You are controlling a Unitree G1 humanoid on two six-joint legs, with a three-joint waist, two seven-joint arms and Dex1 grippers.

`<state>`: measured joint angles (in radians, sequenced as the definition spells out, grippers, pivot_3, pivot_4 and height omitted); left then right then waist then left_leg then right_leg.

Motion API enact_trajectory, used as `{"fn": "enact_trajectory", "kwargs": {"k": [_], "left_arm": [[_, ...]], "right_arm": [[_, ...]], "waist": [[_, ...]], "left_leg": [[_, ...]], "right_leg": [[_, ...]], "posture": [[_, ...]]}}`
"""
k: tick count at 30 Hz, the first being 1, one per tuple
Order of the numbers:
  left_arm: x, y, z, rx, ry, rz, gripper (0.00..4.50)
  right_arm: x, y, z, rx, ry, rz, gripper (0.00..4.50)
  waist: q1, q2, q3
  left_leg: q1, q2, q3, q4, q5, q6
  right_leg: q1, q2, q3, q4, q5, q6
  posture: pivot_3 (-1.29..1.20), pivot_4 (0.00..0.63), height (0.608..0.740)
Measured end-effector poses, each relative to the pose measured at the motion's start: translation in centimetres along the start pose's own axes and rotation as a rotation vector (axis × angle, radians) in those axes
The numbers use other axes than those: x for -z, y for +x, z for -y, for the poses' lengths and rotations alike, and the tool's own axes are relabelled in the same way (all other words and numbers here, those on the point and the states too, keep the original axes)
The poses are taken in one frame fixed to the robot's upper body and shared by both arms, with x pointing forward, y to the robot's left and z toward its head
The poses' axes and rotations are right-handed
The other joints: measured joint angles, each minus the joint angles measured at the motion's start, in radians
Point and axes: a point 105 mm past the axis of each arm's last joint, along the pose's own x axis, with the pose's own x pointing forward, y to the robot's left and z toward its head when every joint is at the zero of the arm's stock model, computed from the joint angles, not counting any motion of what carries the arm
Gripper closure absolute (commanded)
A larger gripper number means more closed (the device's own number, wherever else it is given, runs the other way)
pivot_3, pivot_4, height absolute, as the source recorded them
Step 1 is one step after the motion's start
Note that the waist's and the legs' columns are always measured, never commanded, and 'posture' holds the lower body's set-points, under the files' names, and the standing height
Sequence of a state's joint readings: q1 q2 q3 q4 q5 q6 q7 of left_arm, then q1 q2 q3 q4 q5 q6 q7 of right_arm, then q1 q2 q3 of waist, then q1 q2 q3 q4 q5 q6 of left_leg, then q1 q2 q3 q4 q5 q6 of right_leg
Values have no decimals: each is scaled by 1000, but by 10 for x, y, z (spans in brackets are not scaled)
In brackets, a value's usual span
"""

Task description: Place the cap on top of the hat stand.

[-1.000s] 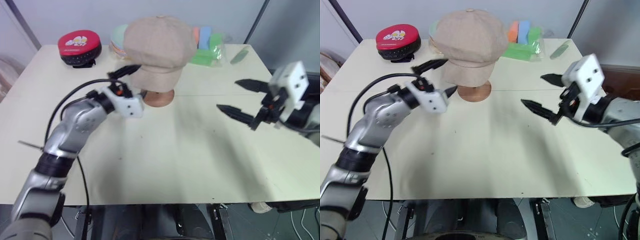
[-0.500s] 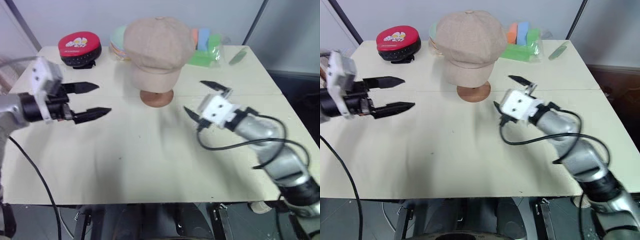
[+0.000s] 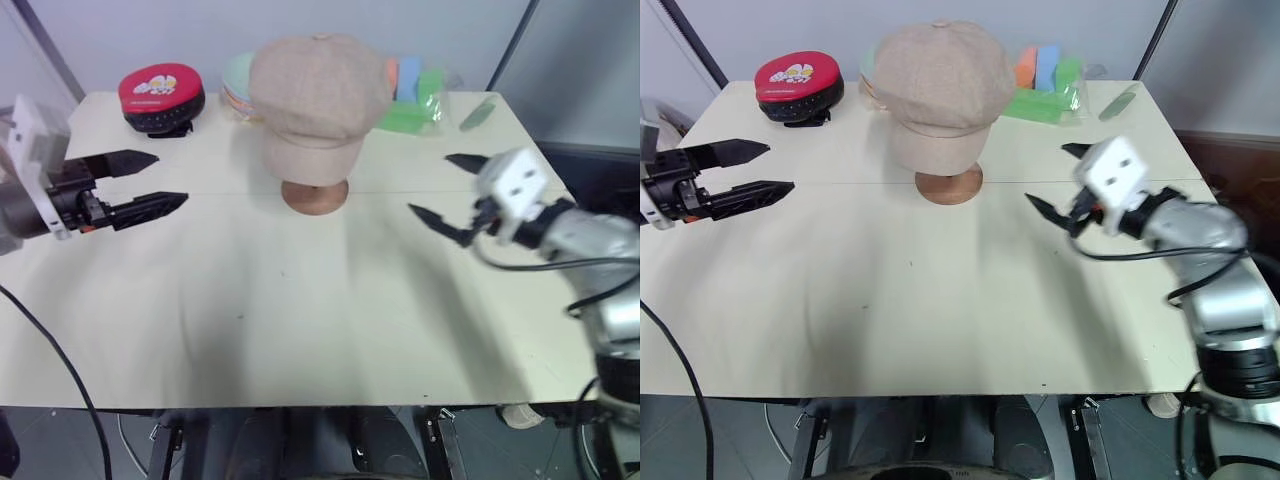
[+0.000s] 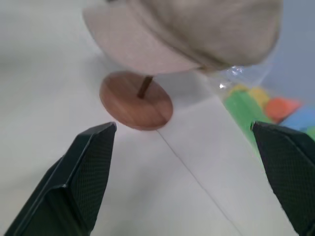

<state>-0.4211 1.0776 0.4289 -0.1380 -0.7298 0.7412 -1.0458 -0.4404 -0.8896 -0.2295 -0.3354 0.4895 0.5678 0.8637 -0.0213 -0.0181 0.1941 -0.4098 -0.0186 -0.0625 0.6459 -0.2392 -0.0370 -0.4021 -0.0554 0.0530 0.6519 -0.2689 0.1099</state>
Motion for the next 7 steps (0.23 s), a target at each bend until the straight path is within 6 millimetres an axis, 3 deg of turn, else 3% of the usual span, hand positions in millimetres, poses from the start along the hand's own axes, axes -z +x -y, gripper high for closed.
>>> {"fn": "enact_trajectory", "kwargs": {"k": [4,7], "left_arm": [[-6,-13,-11,-22,23,1,63],[-13,-17,-17,-36,39,16,63]], "right_arm": [[-15,-25,9,-140,183,-4,0],[-22,-31,13,-180,266,13,0]], "waist": [[0,0,0],[1,0,0]], "left_leg": [[1,0,1,-1,0,0],[0,0,1,0,0,0]], "right_leg": [[0,0,0,0,-1,-1],[0,0,0,0,-1,-1]], "posture": [[0,150,740],[0,150,740]]}}
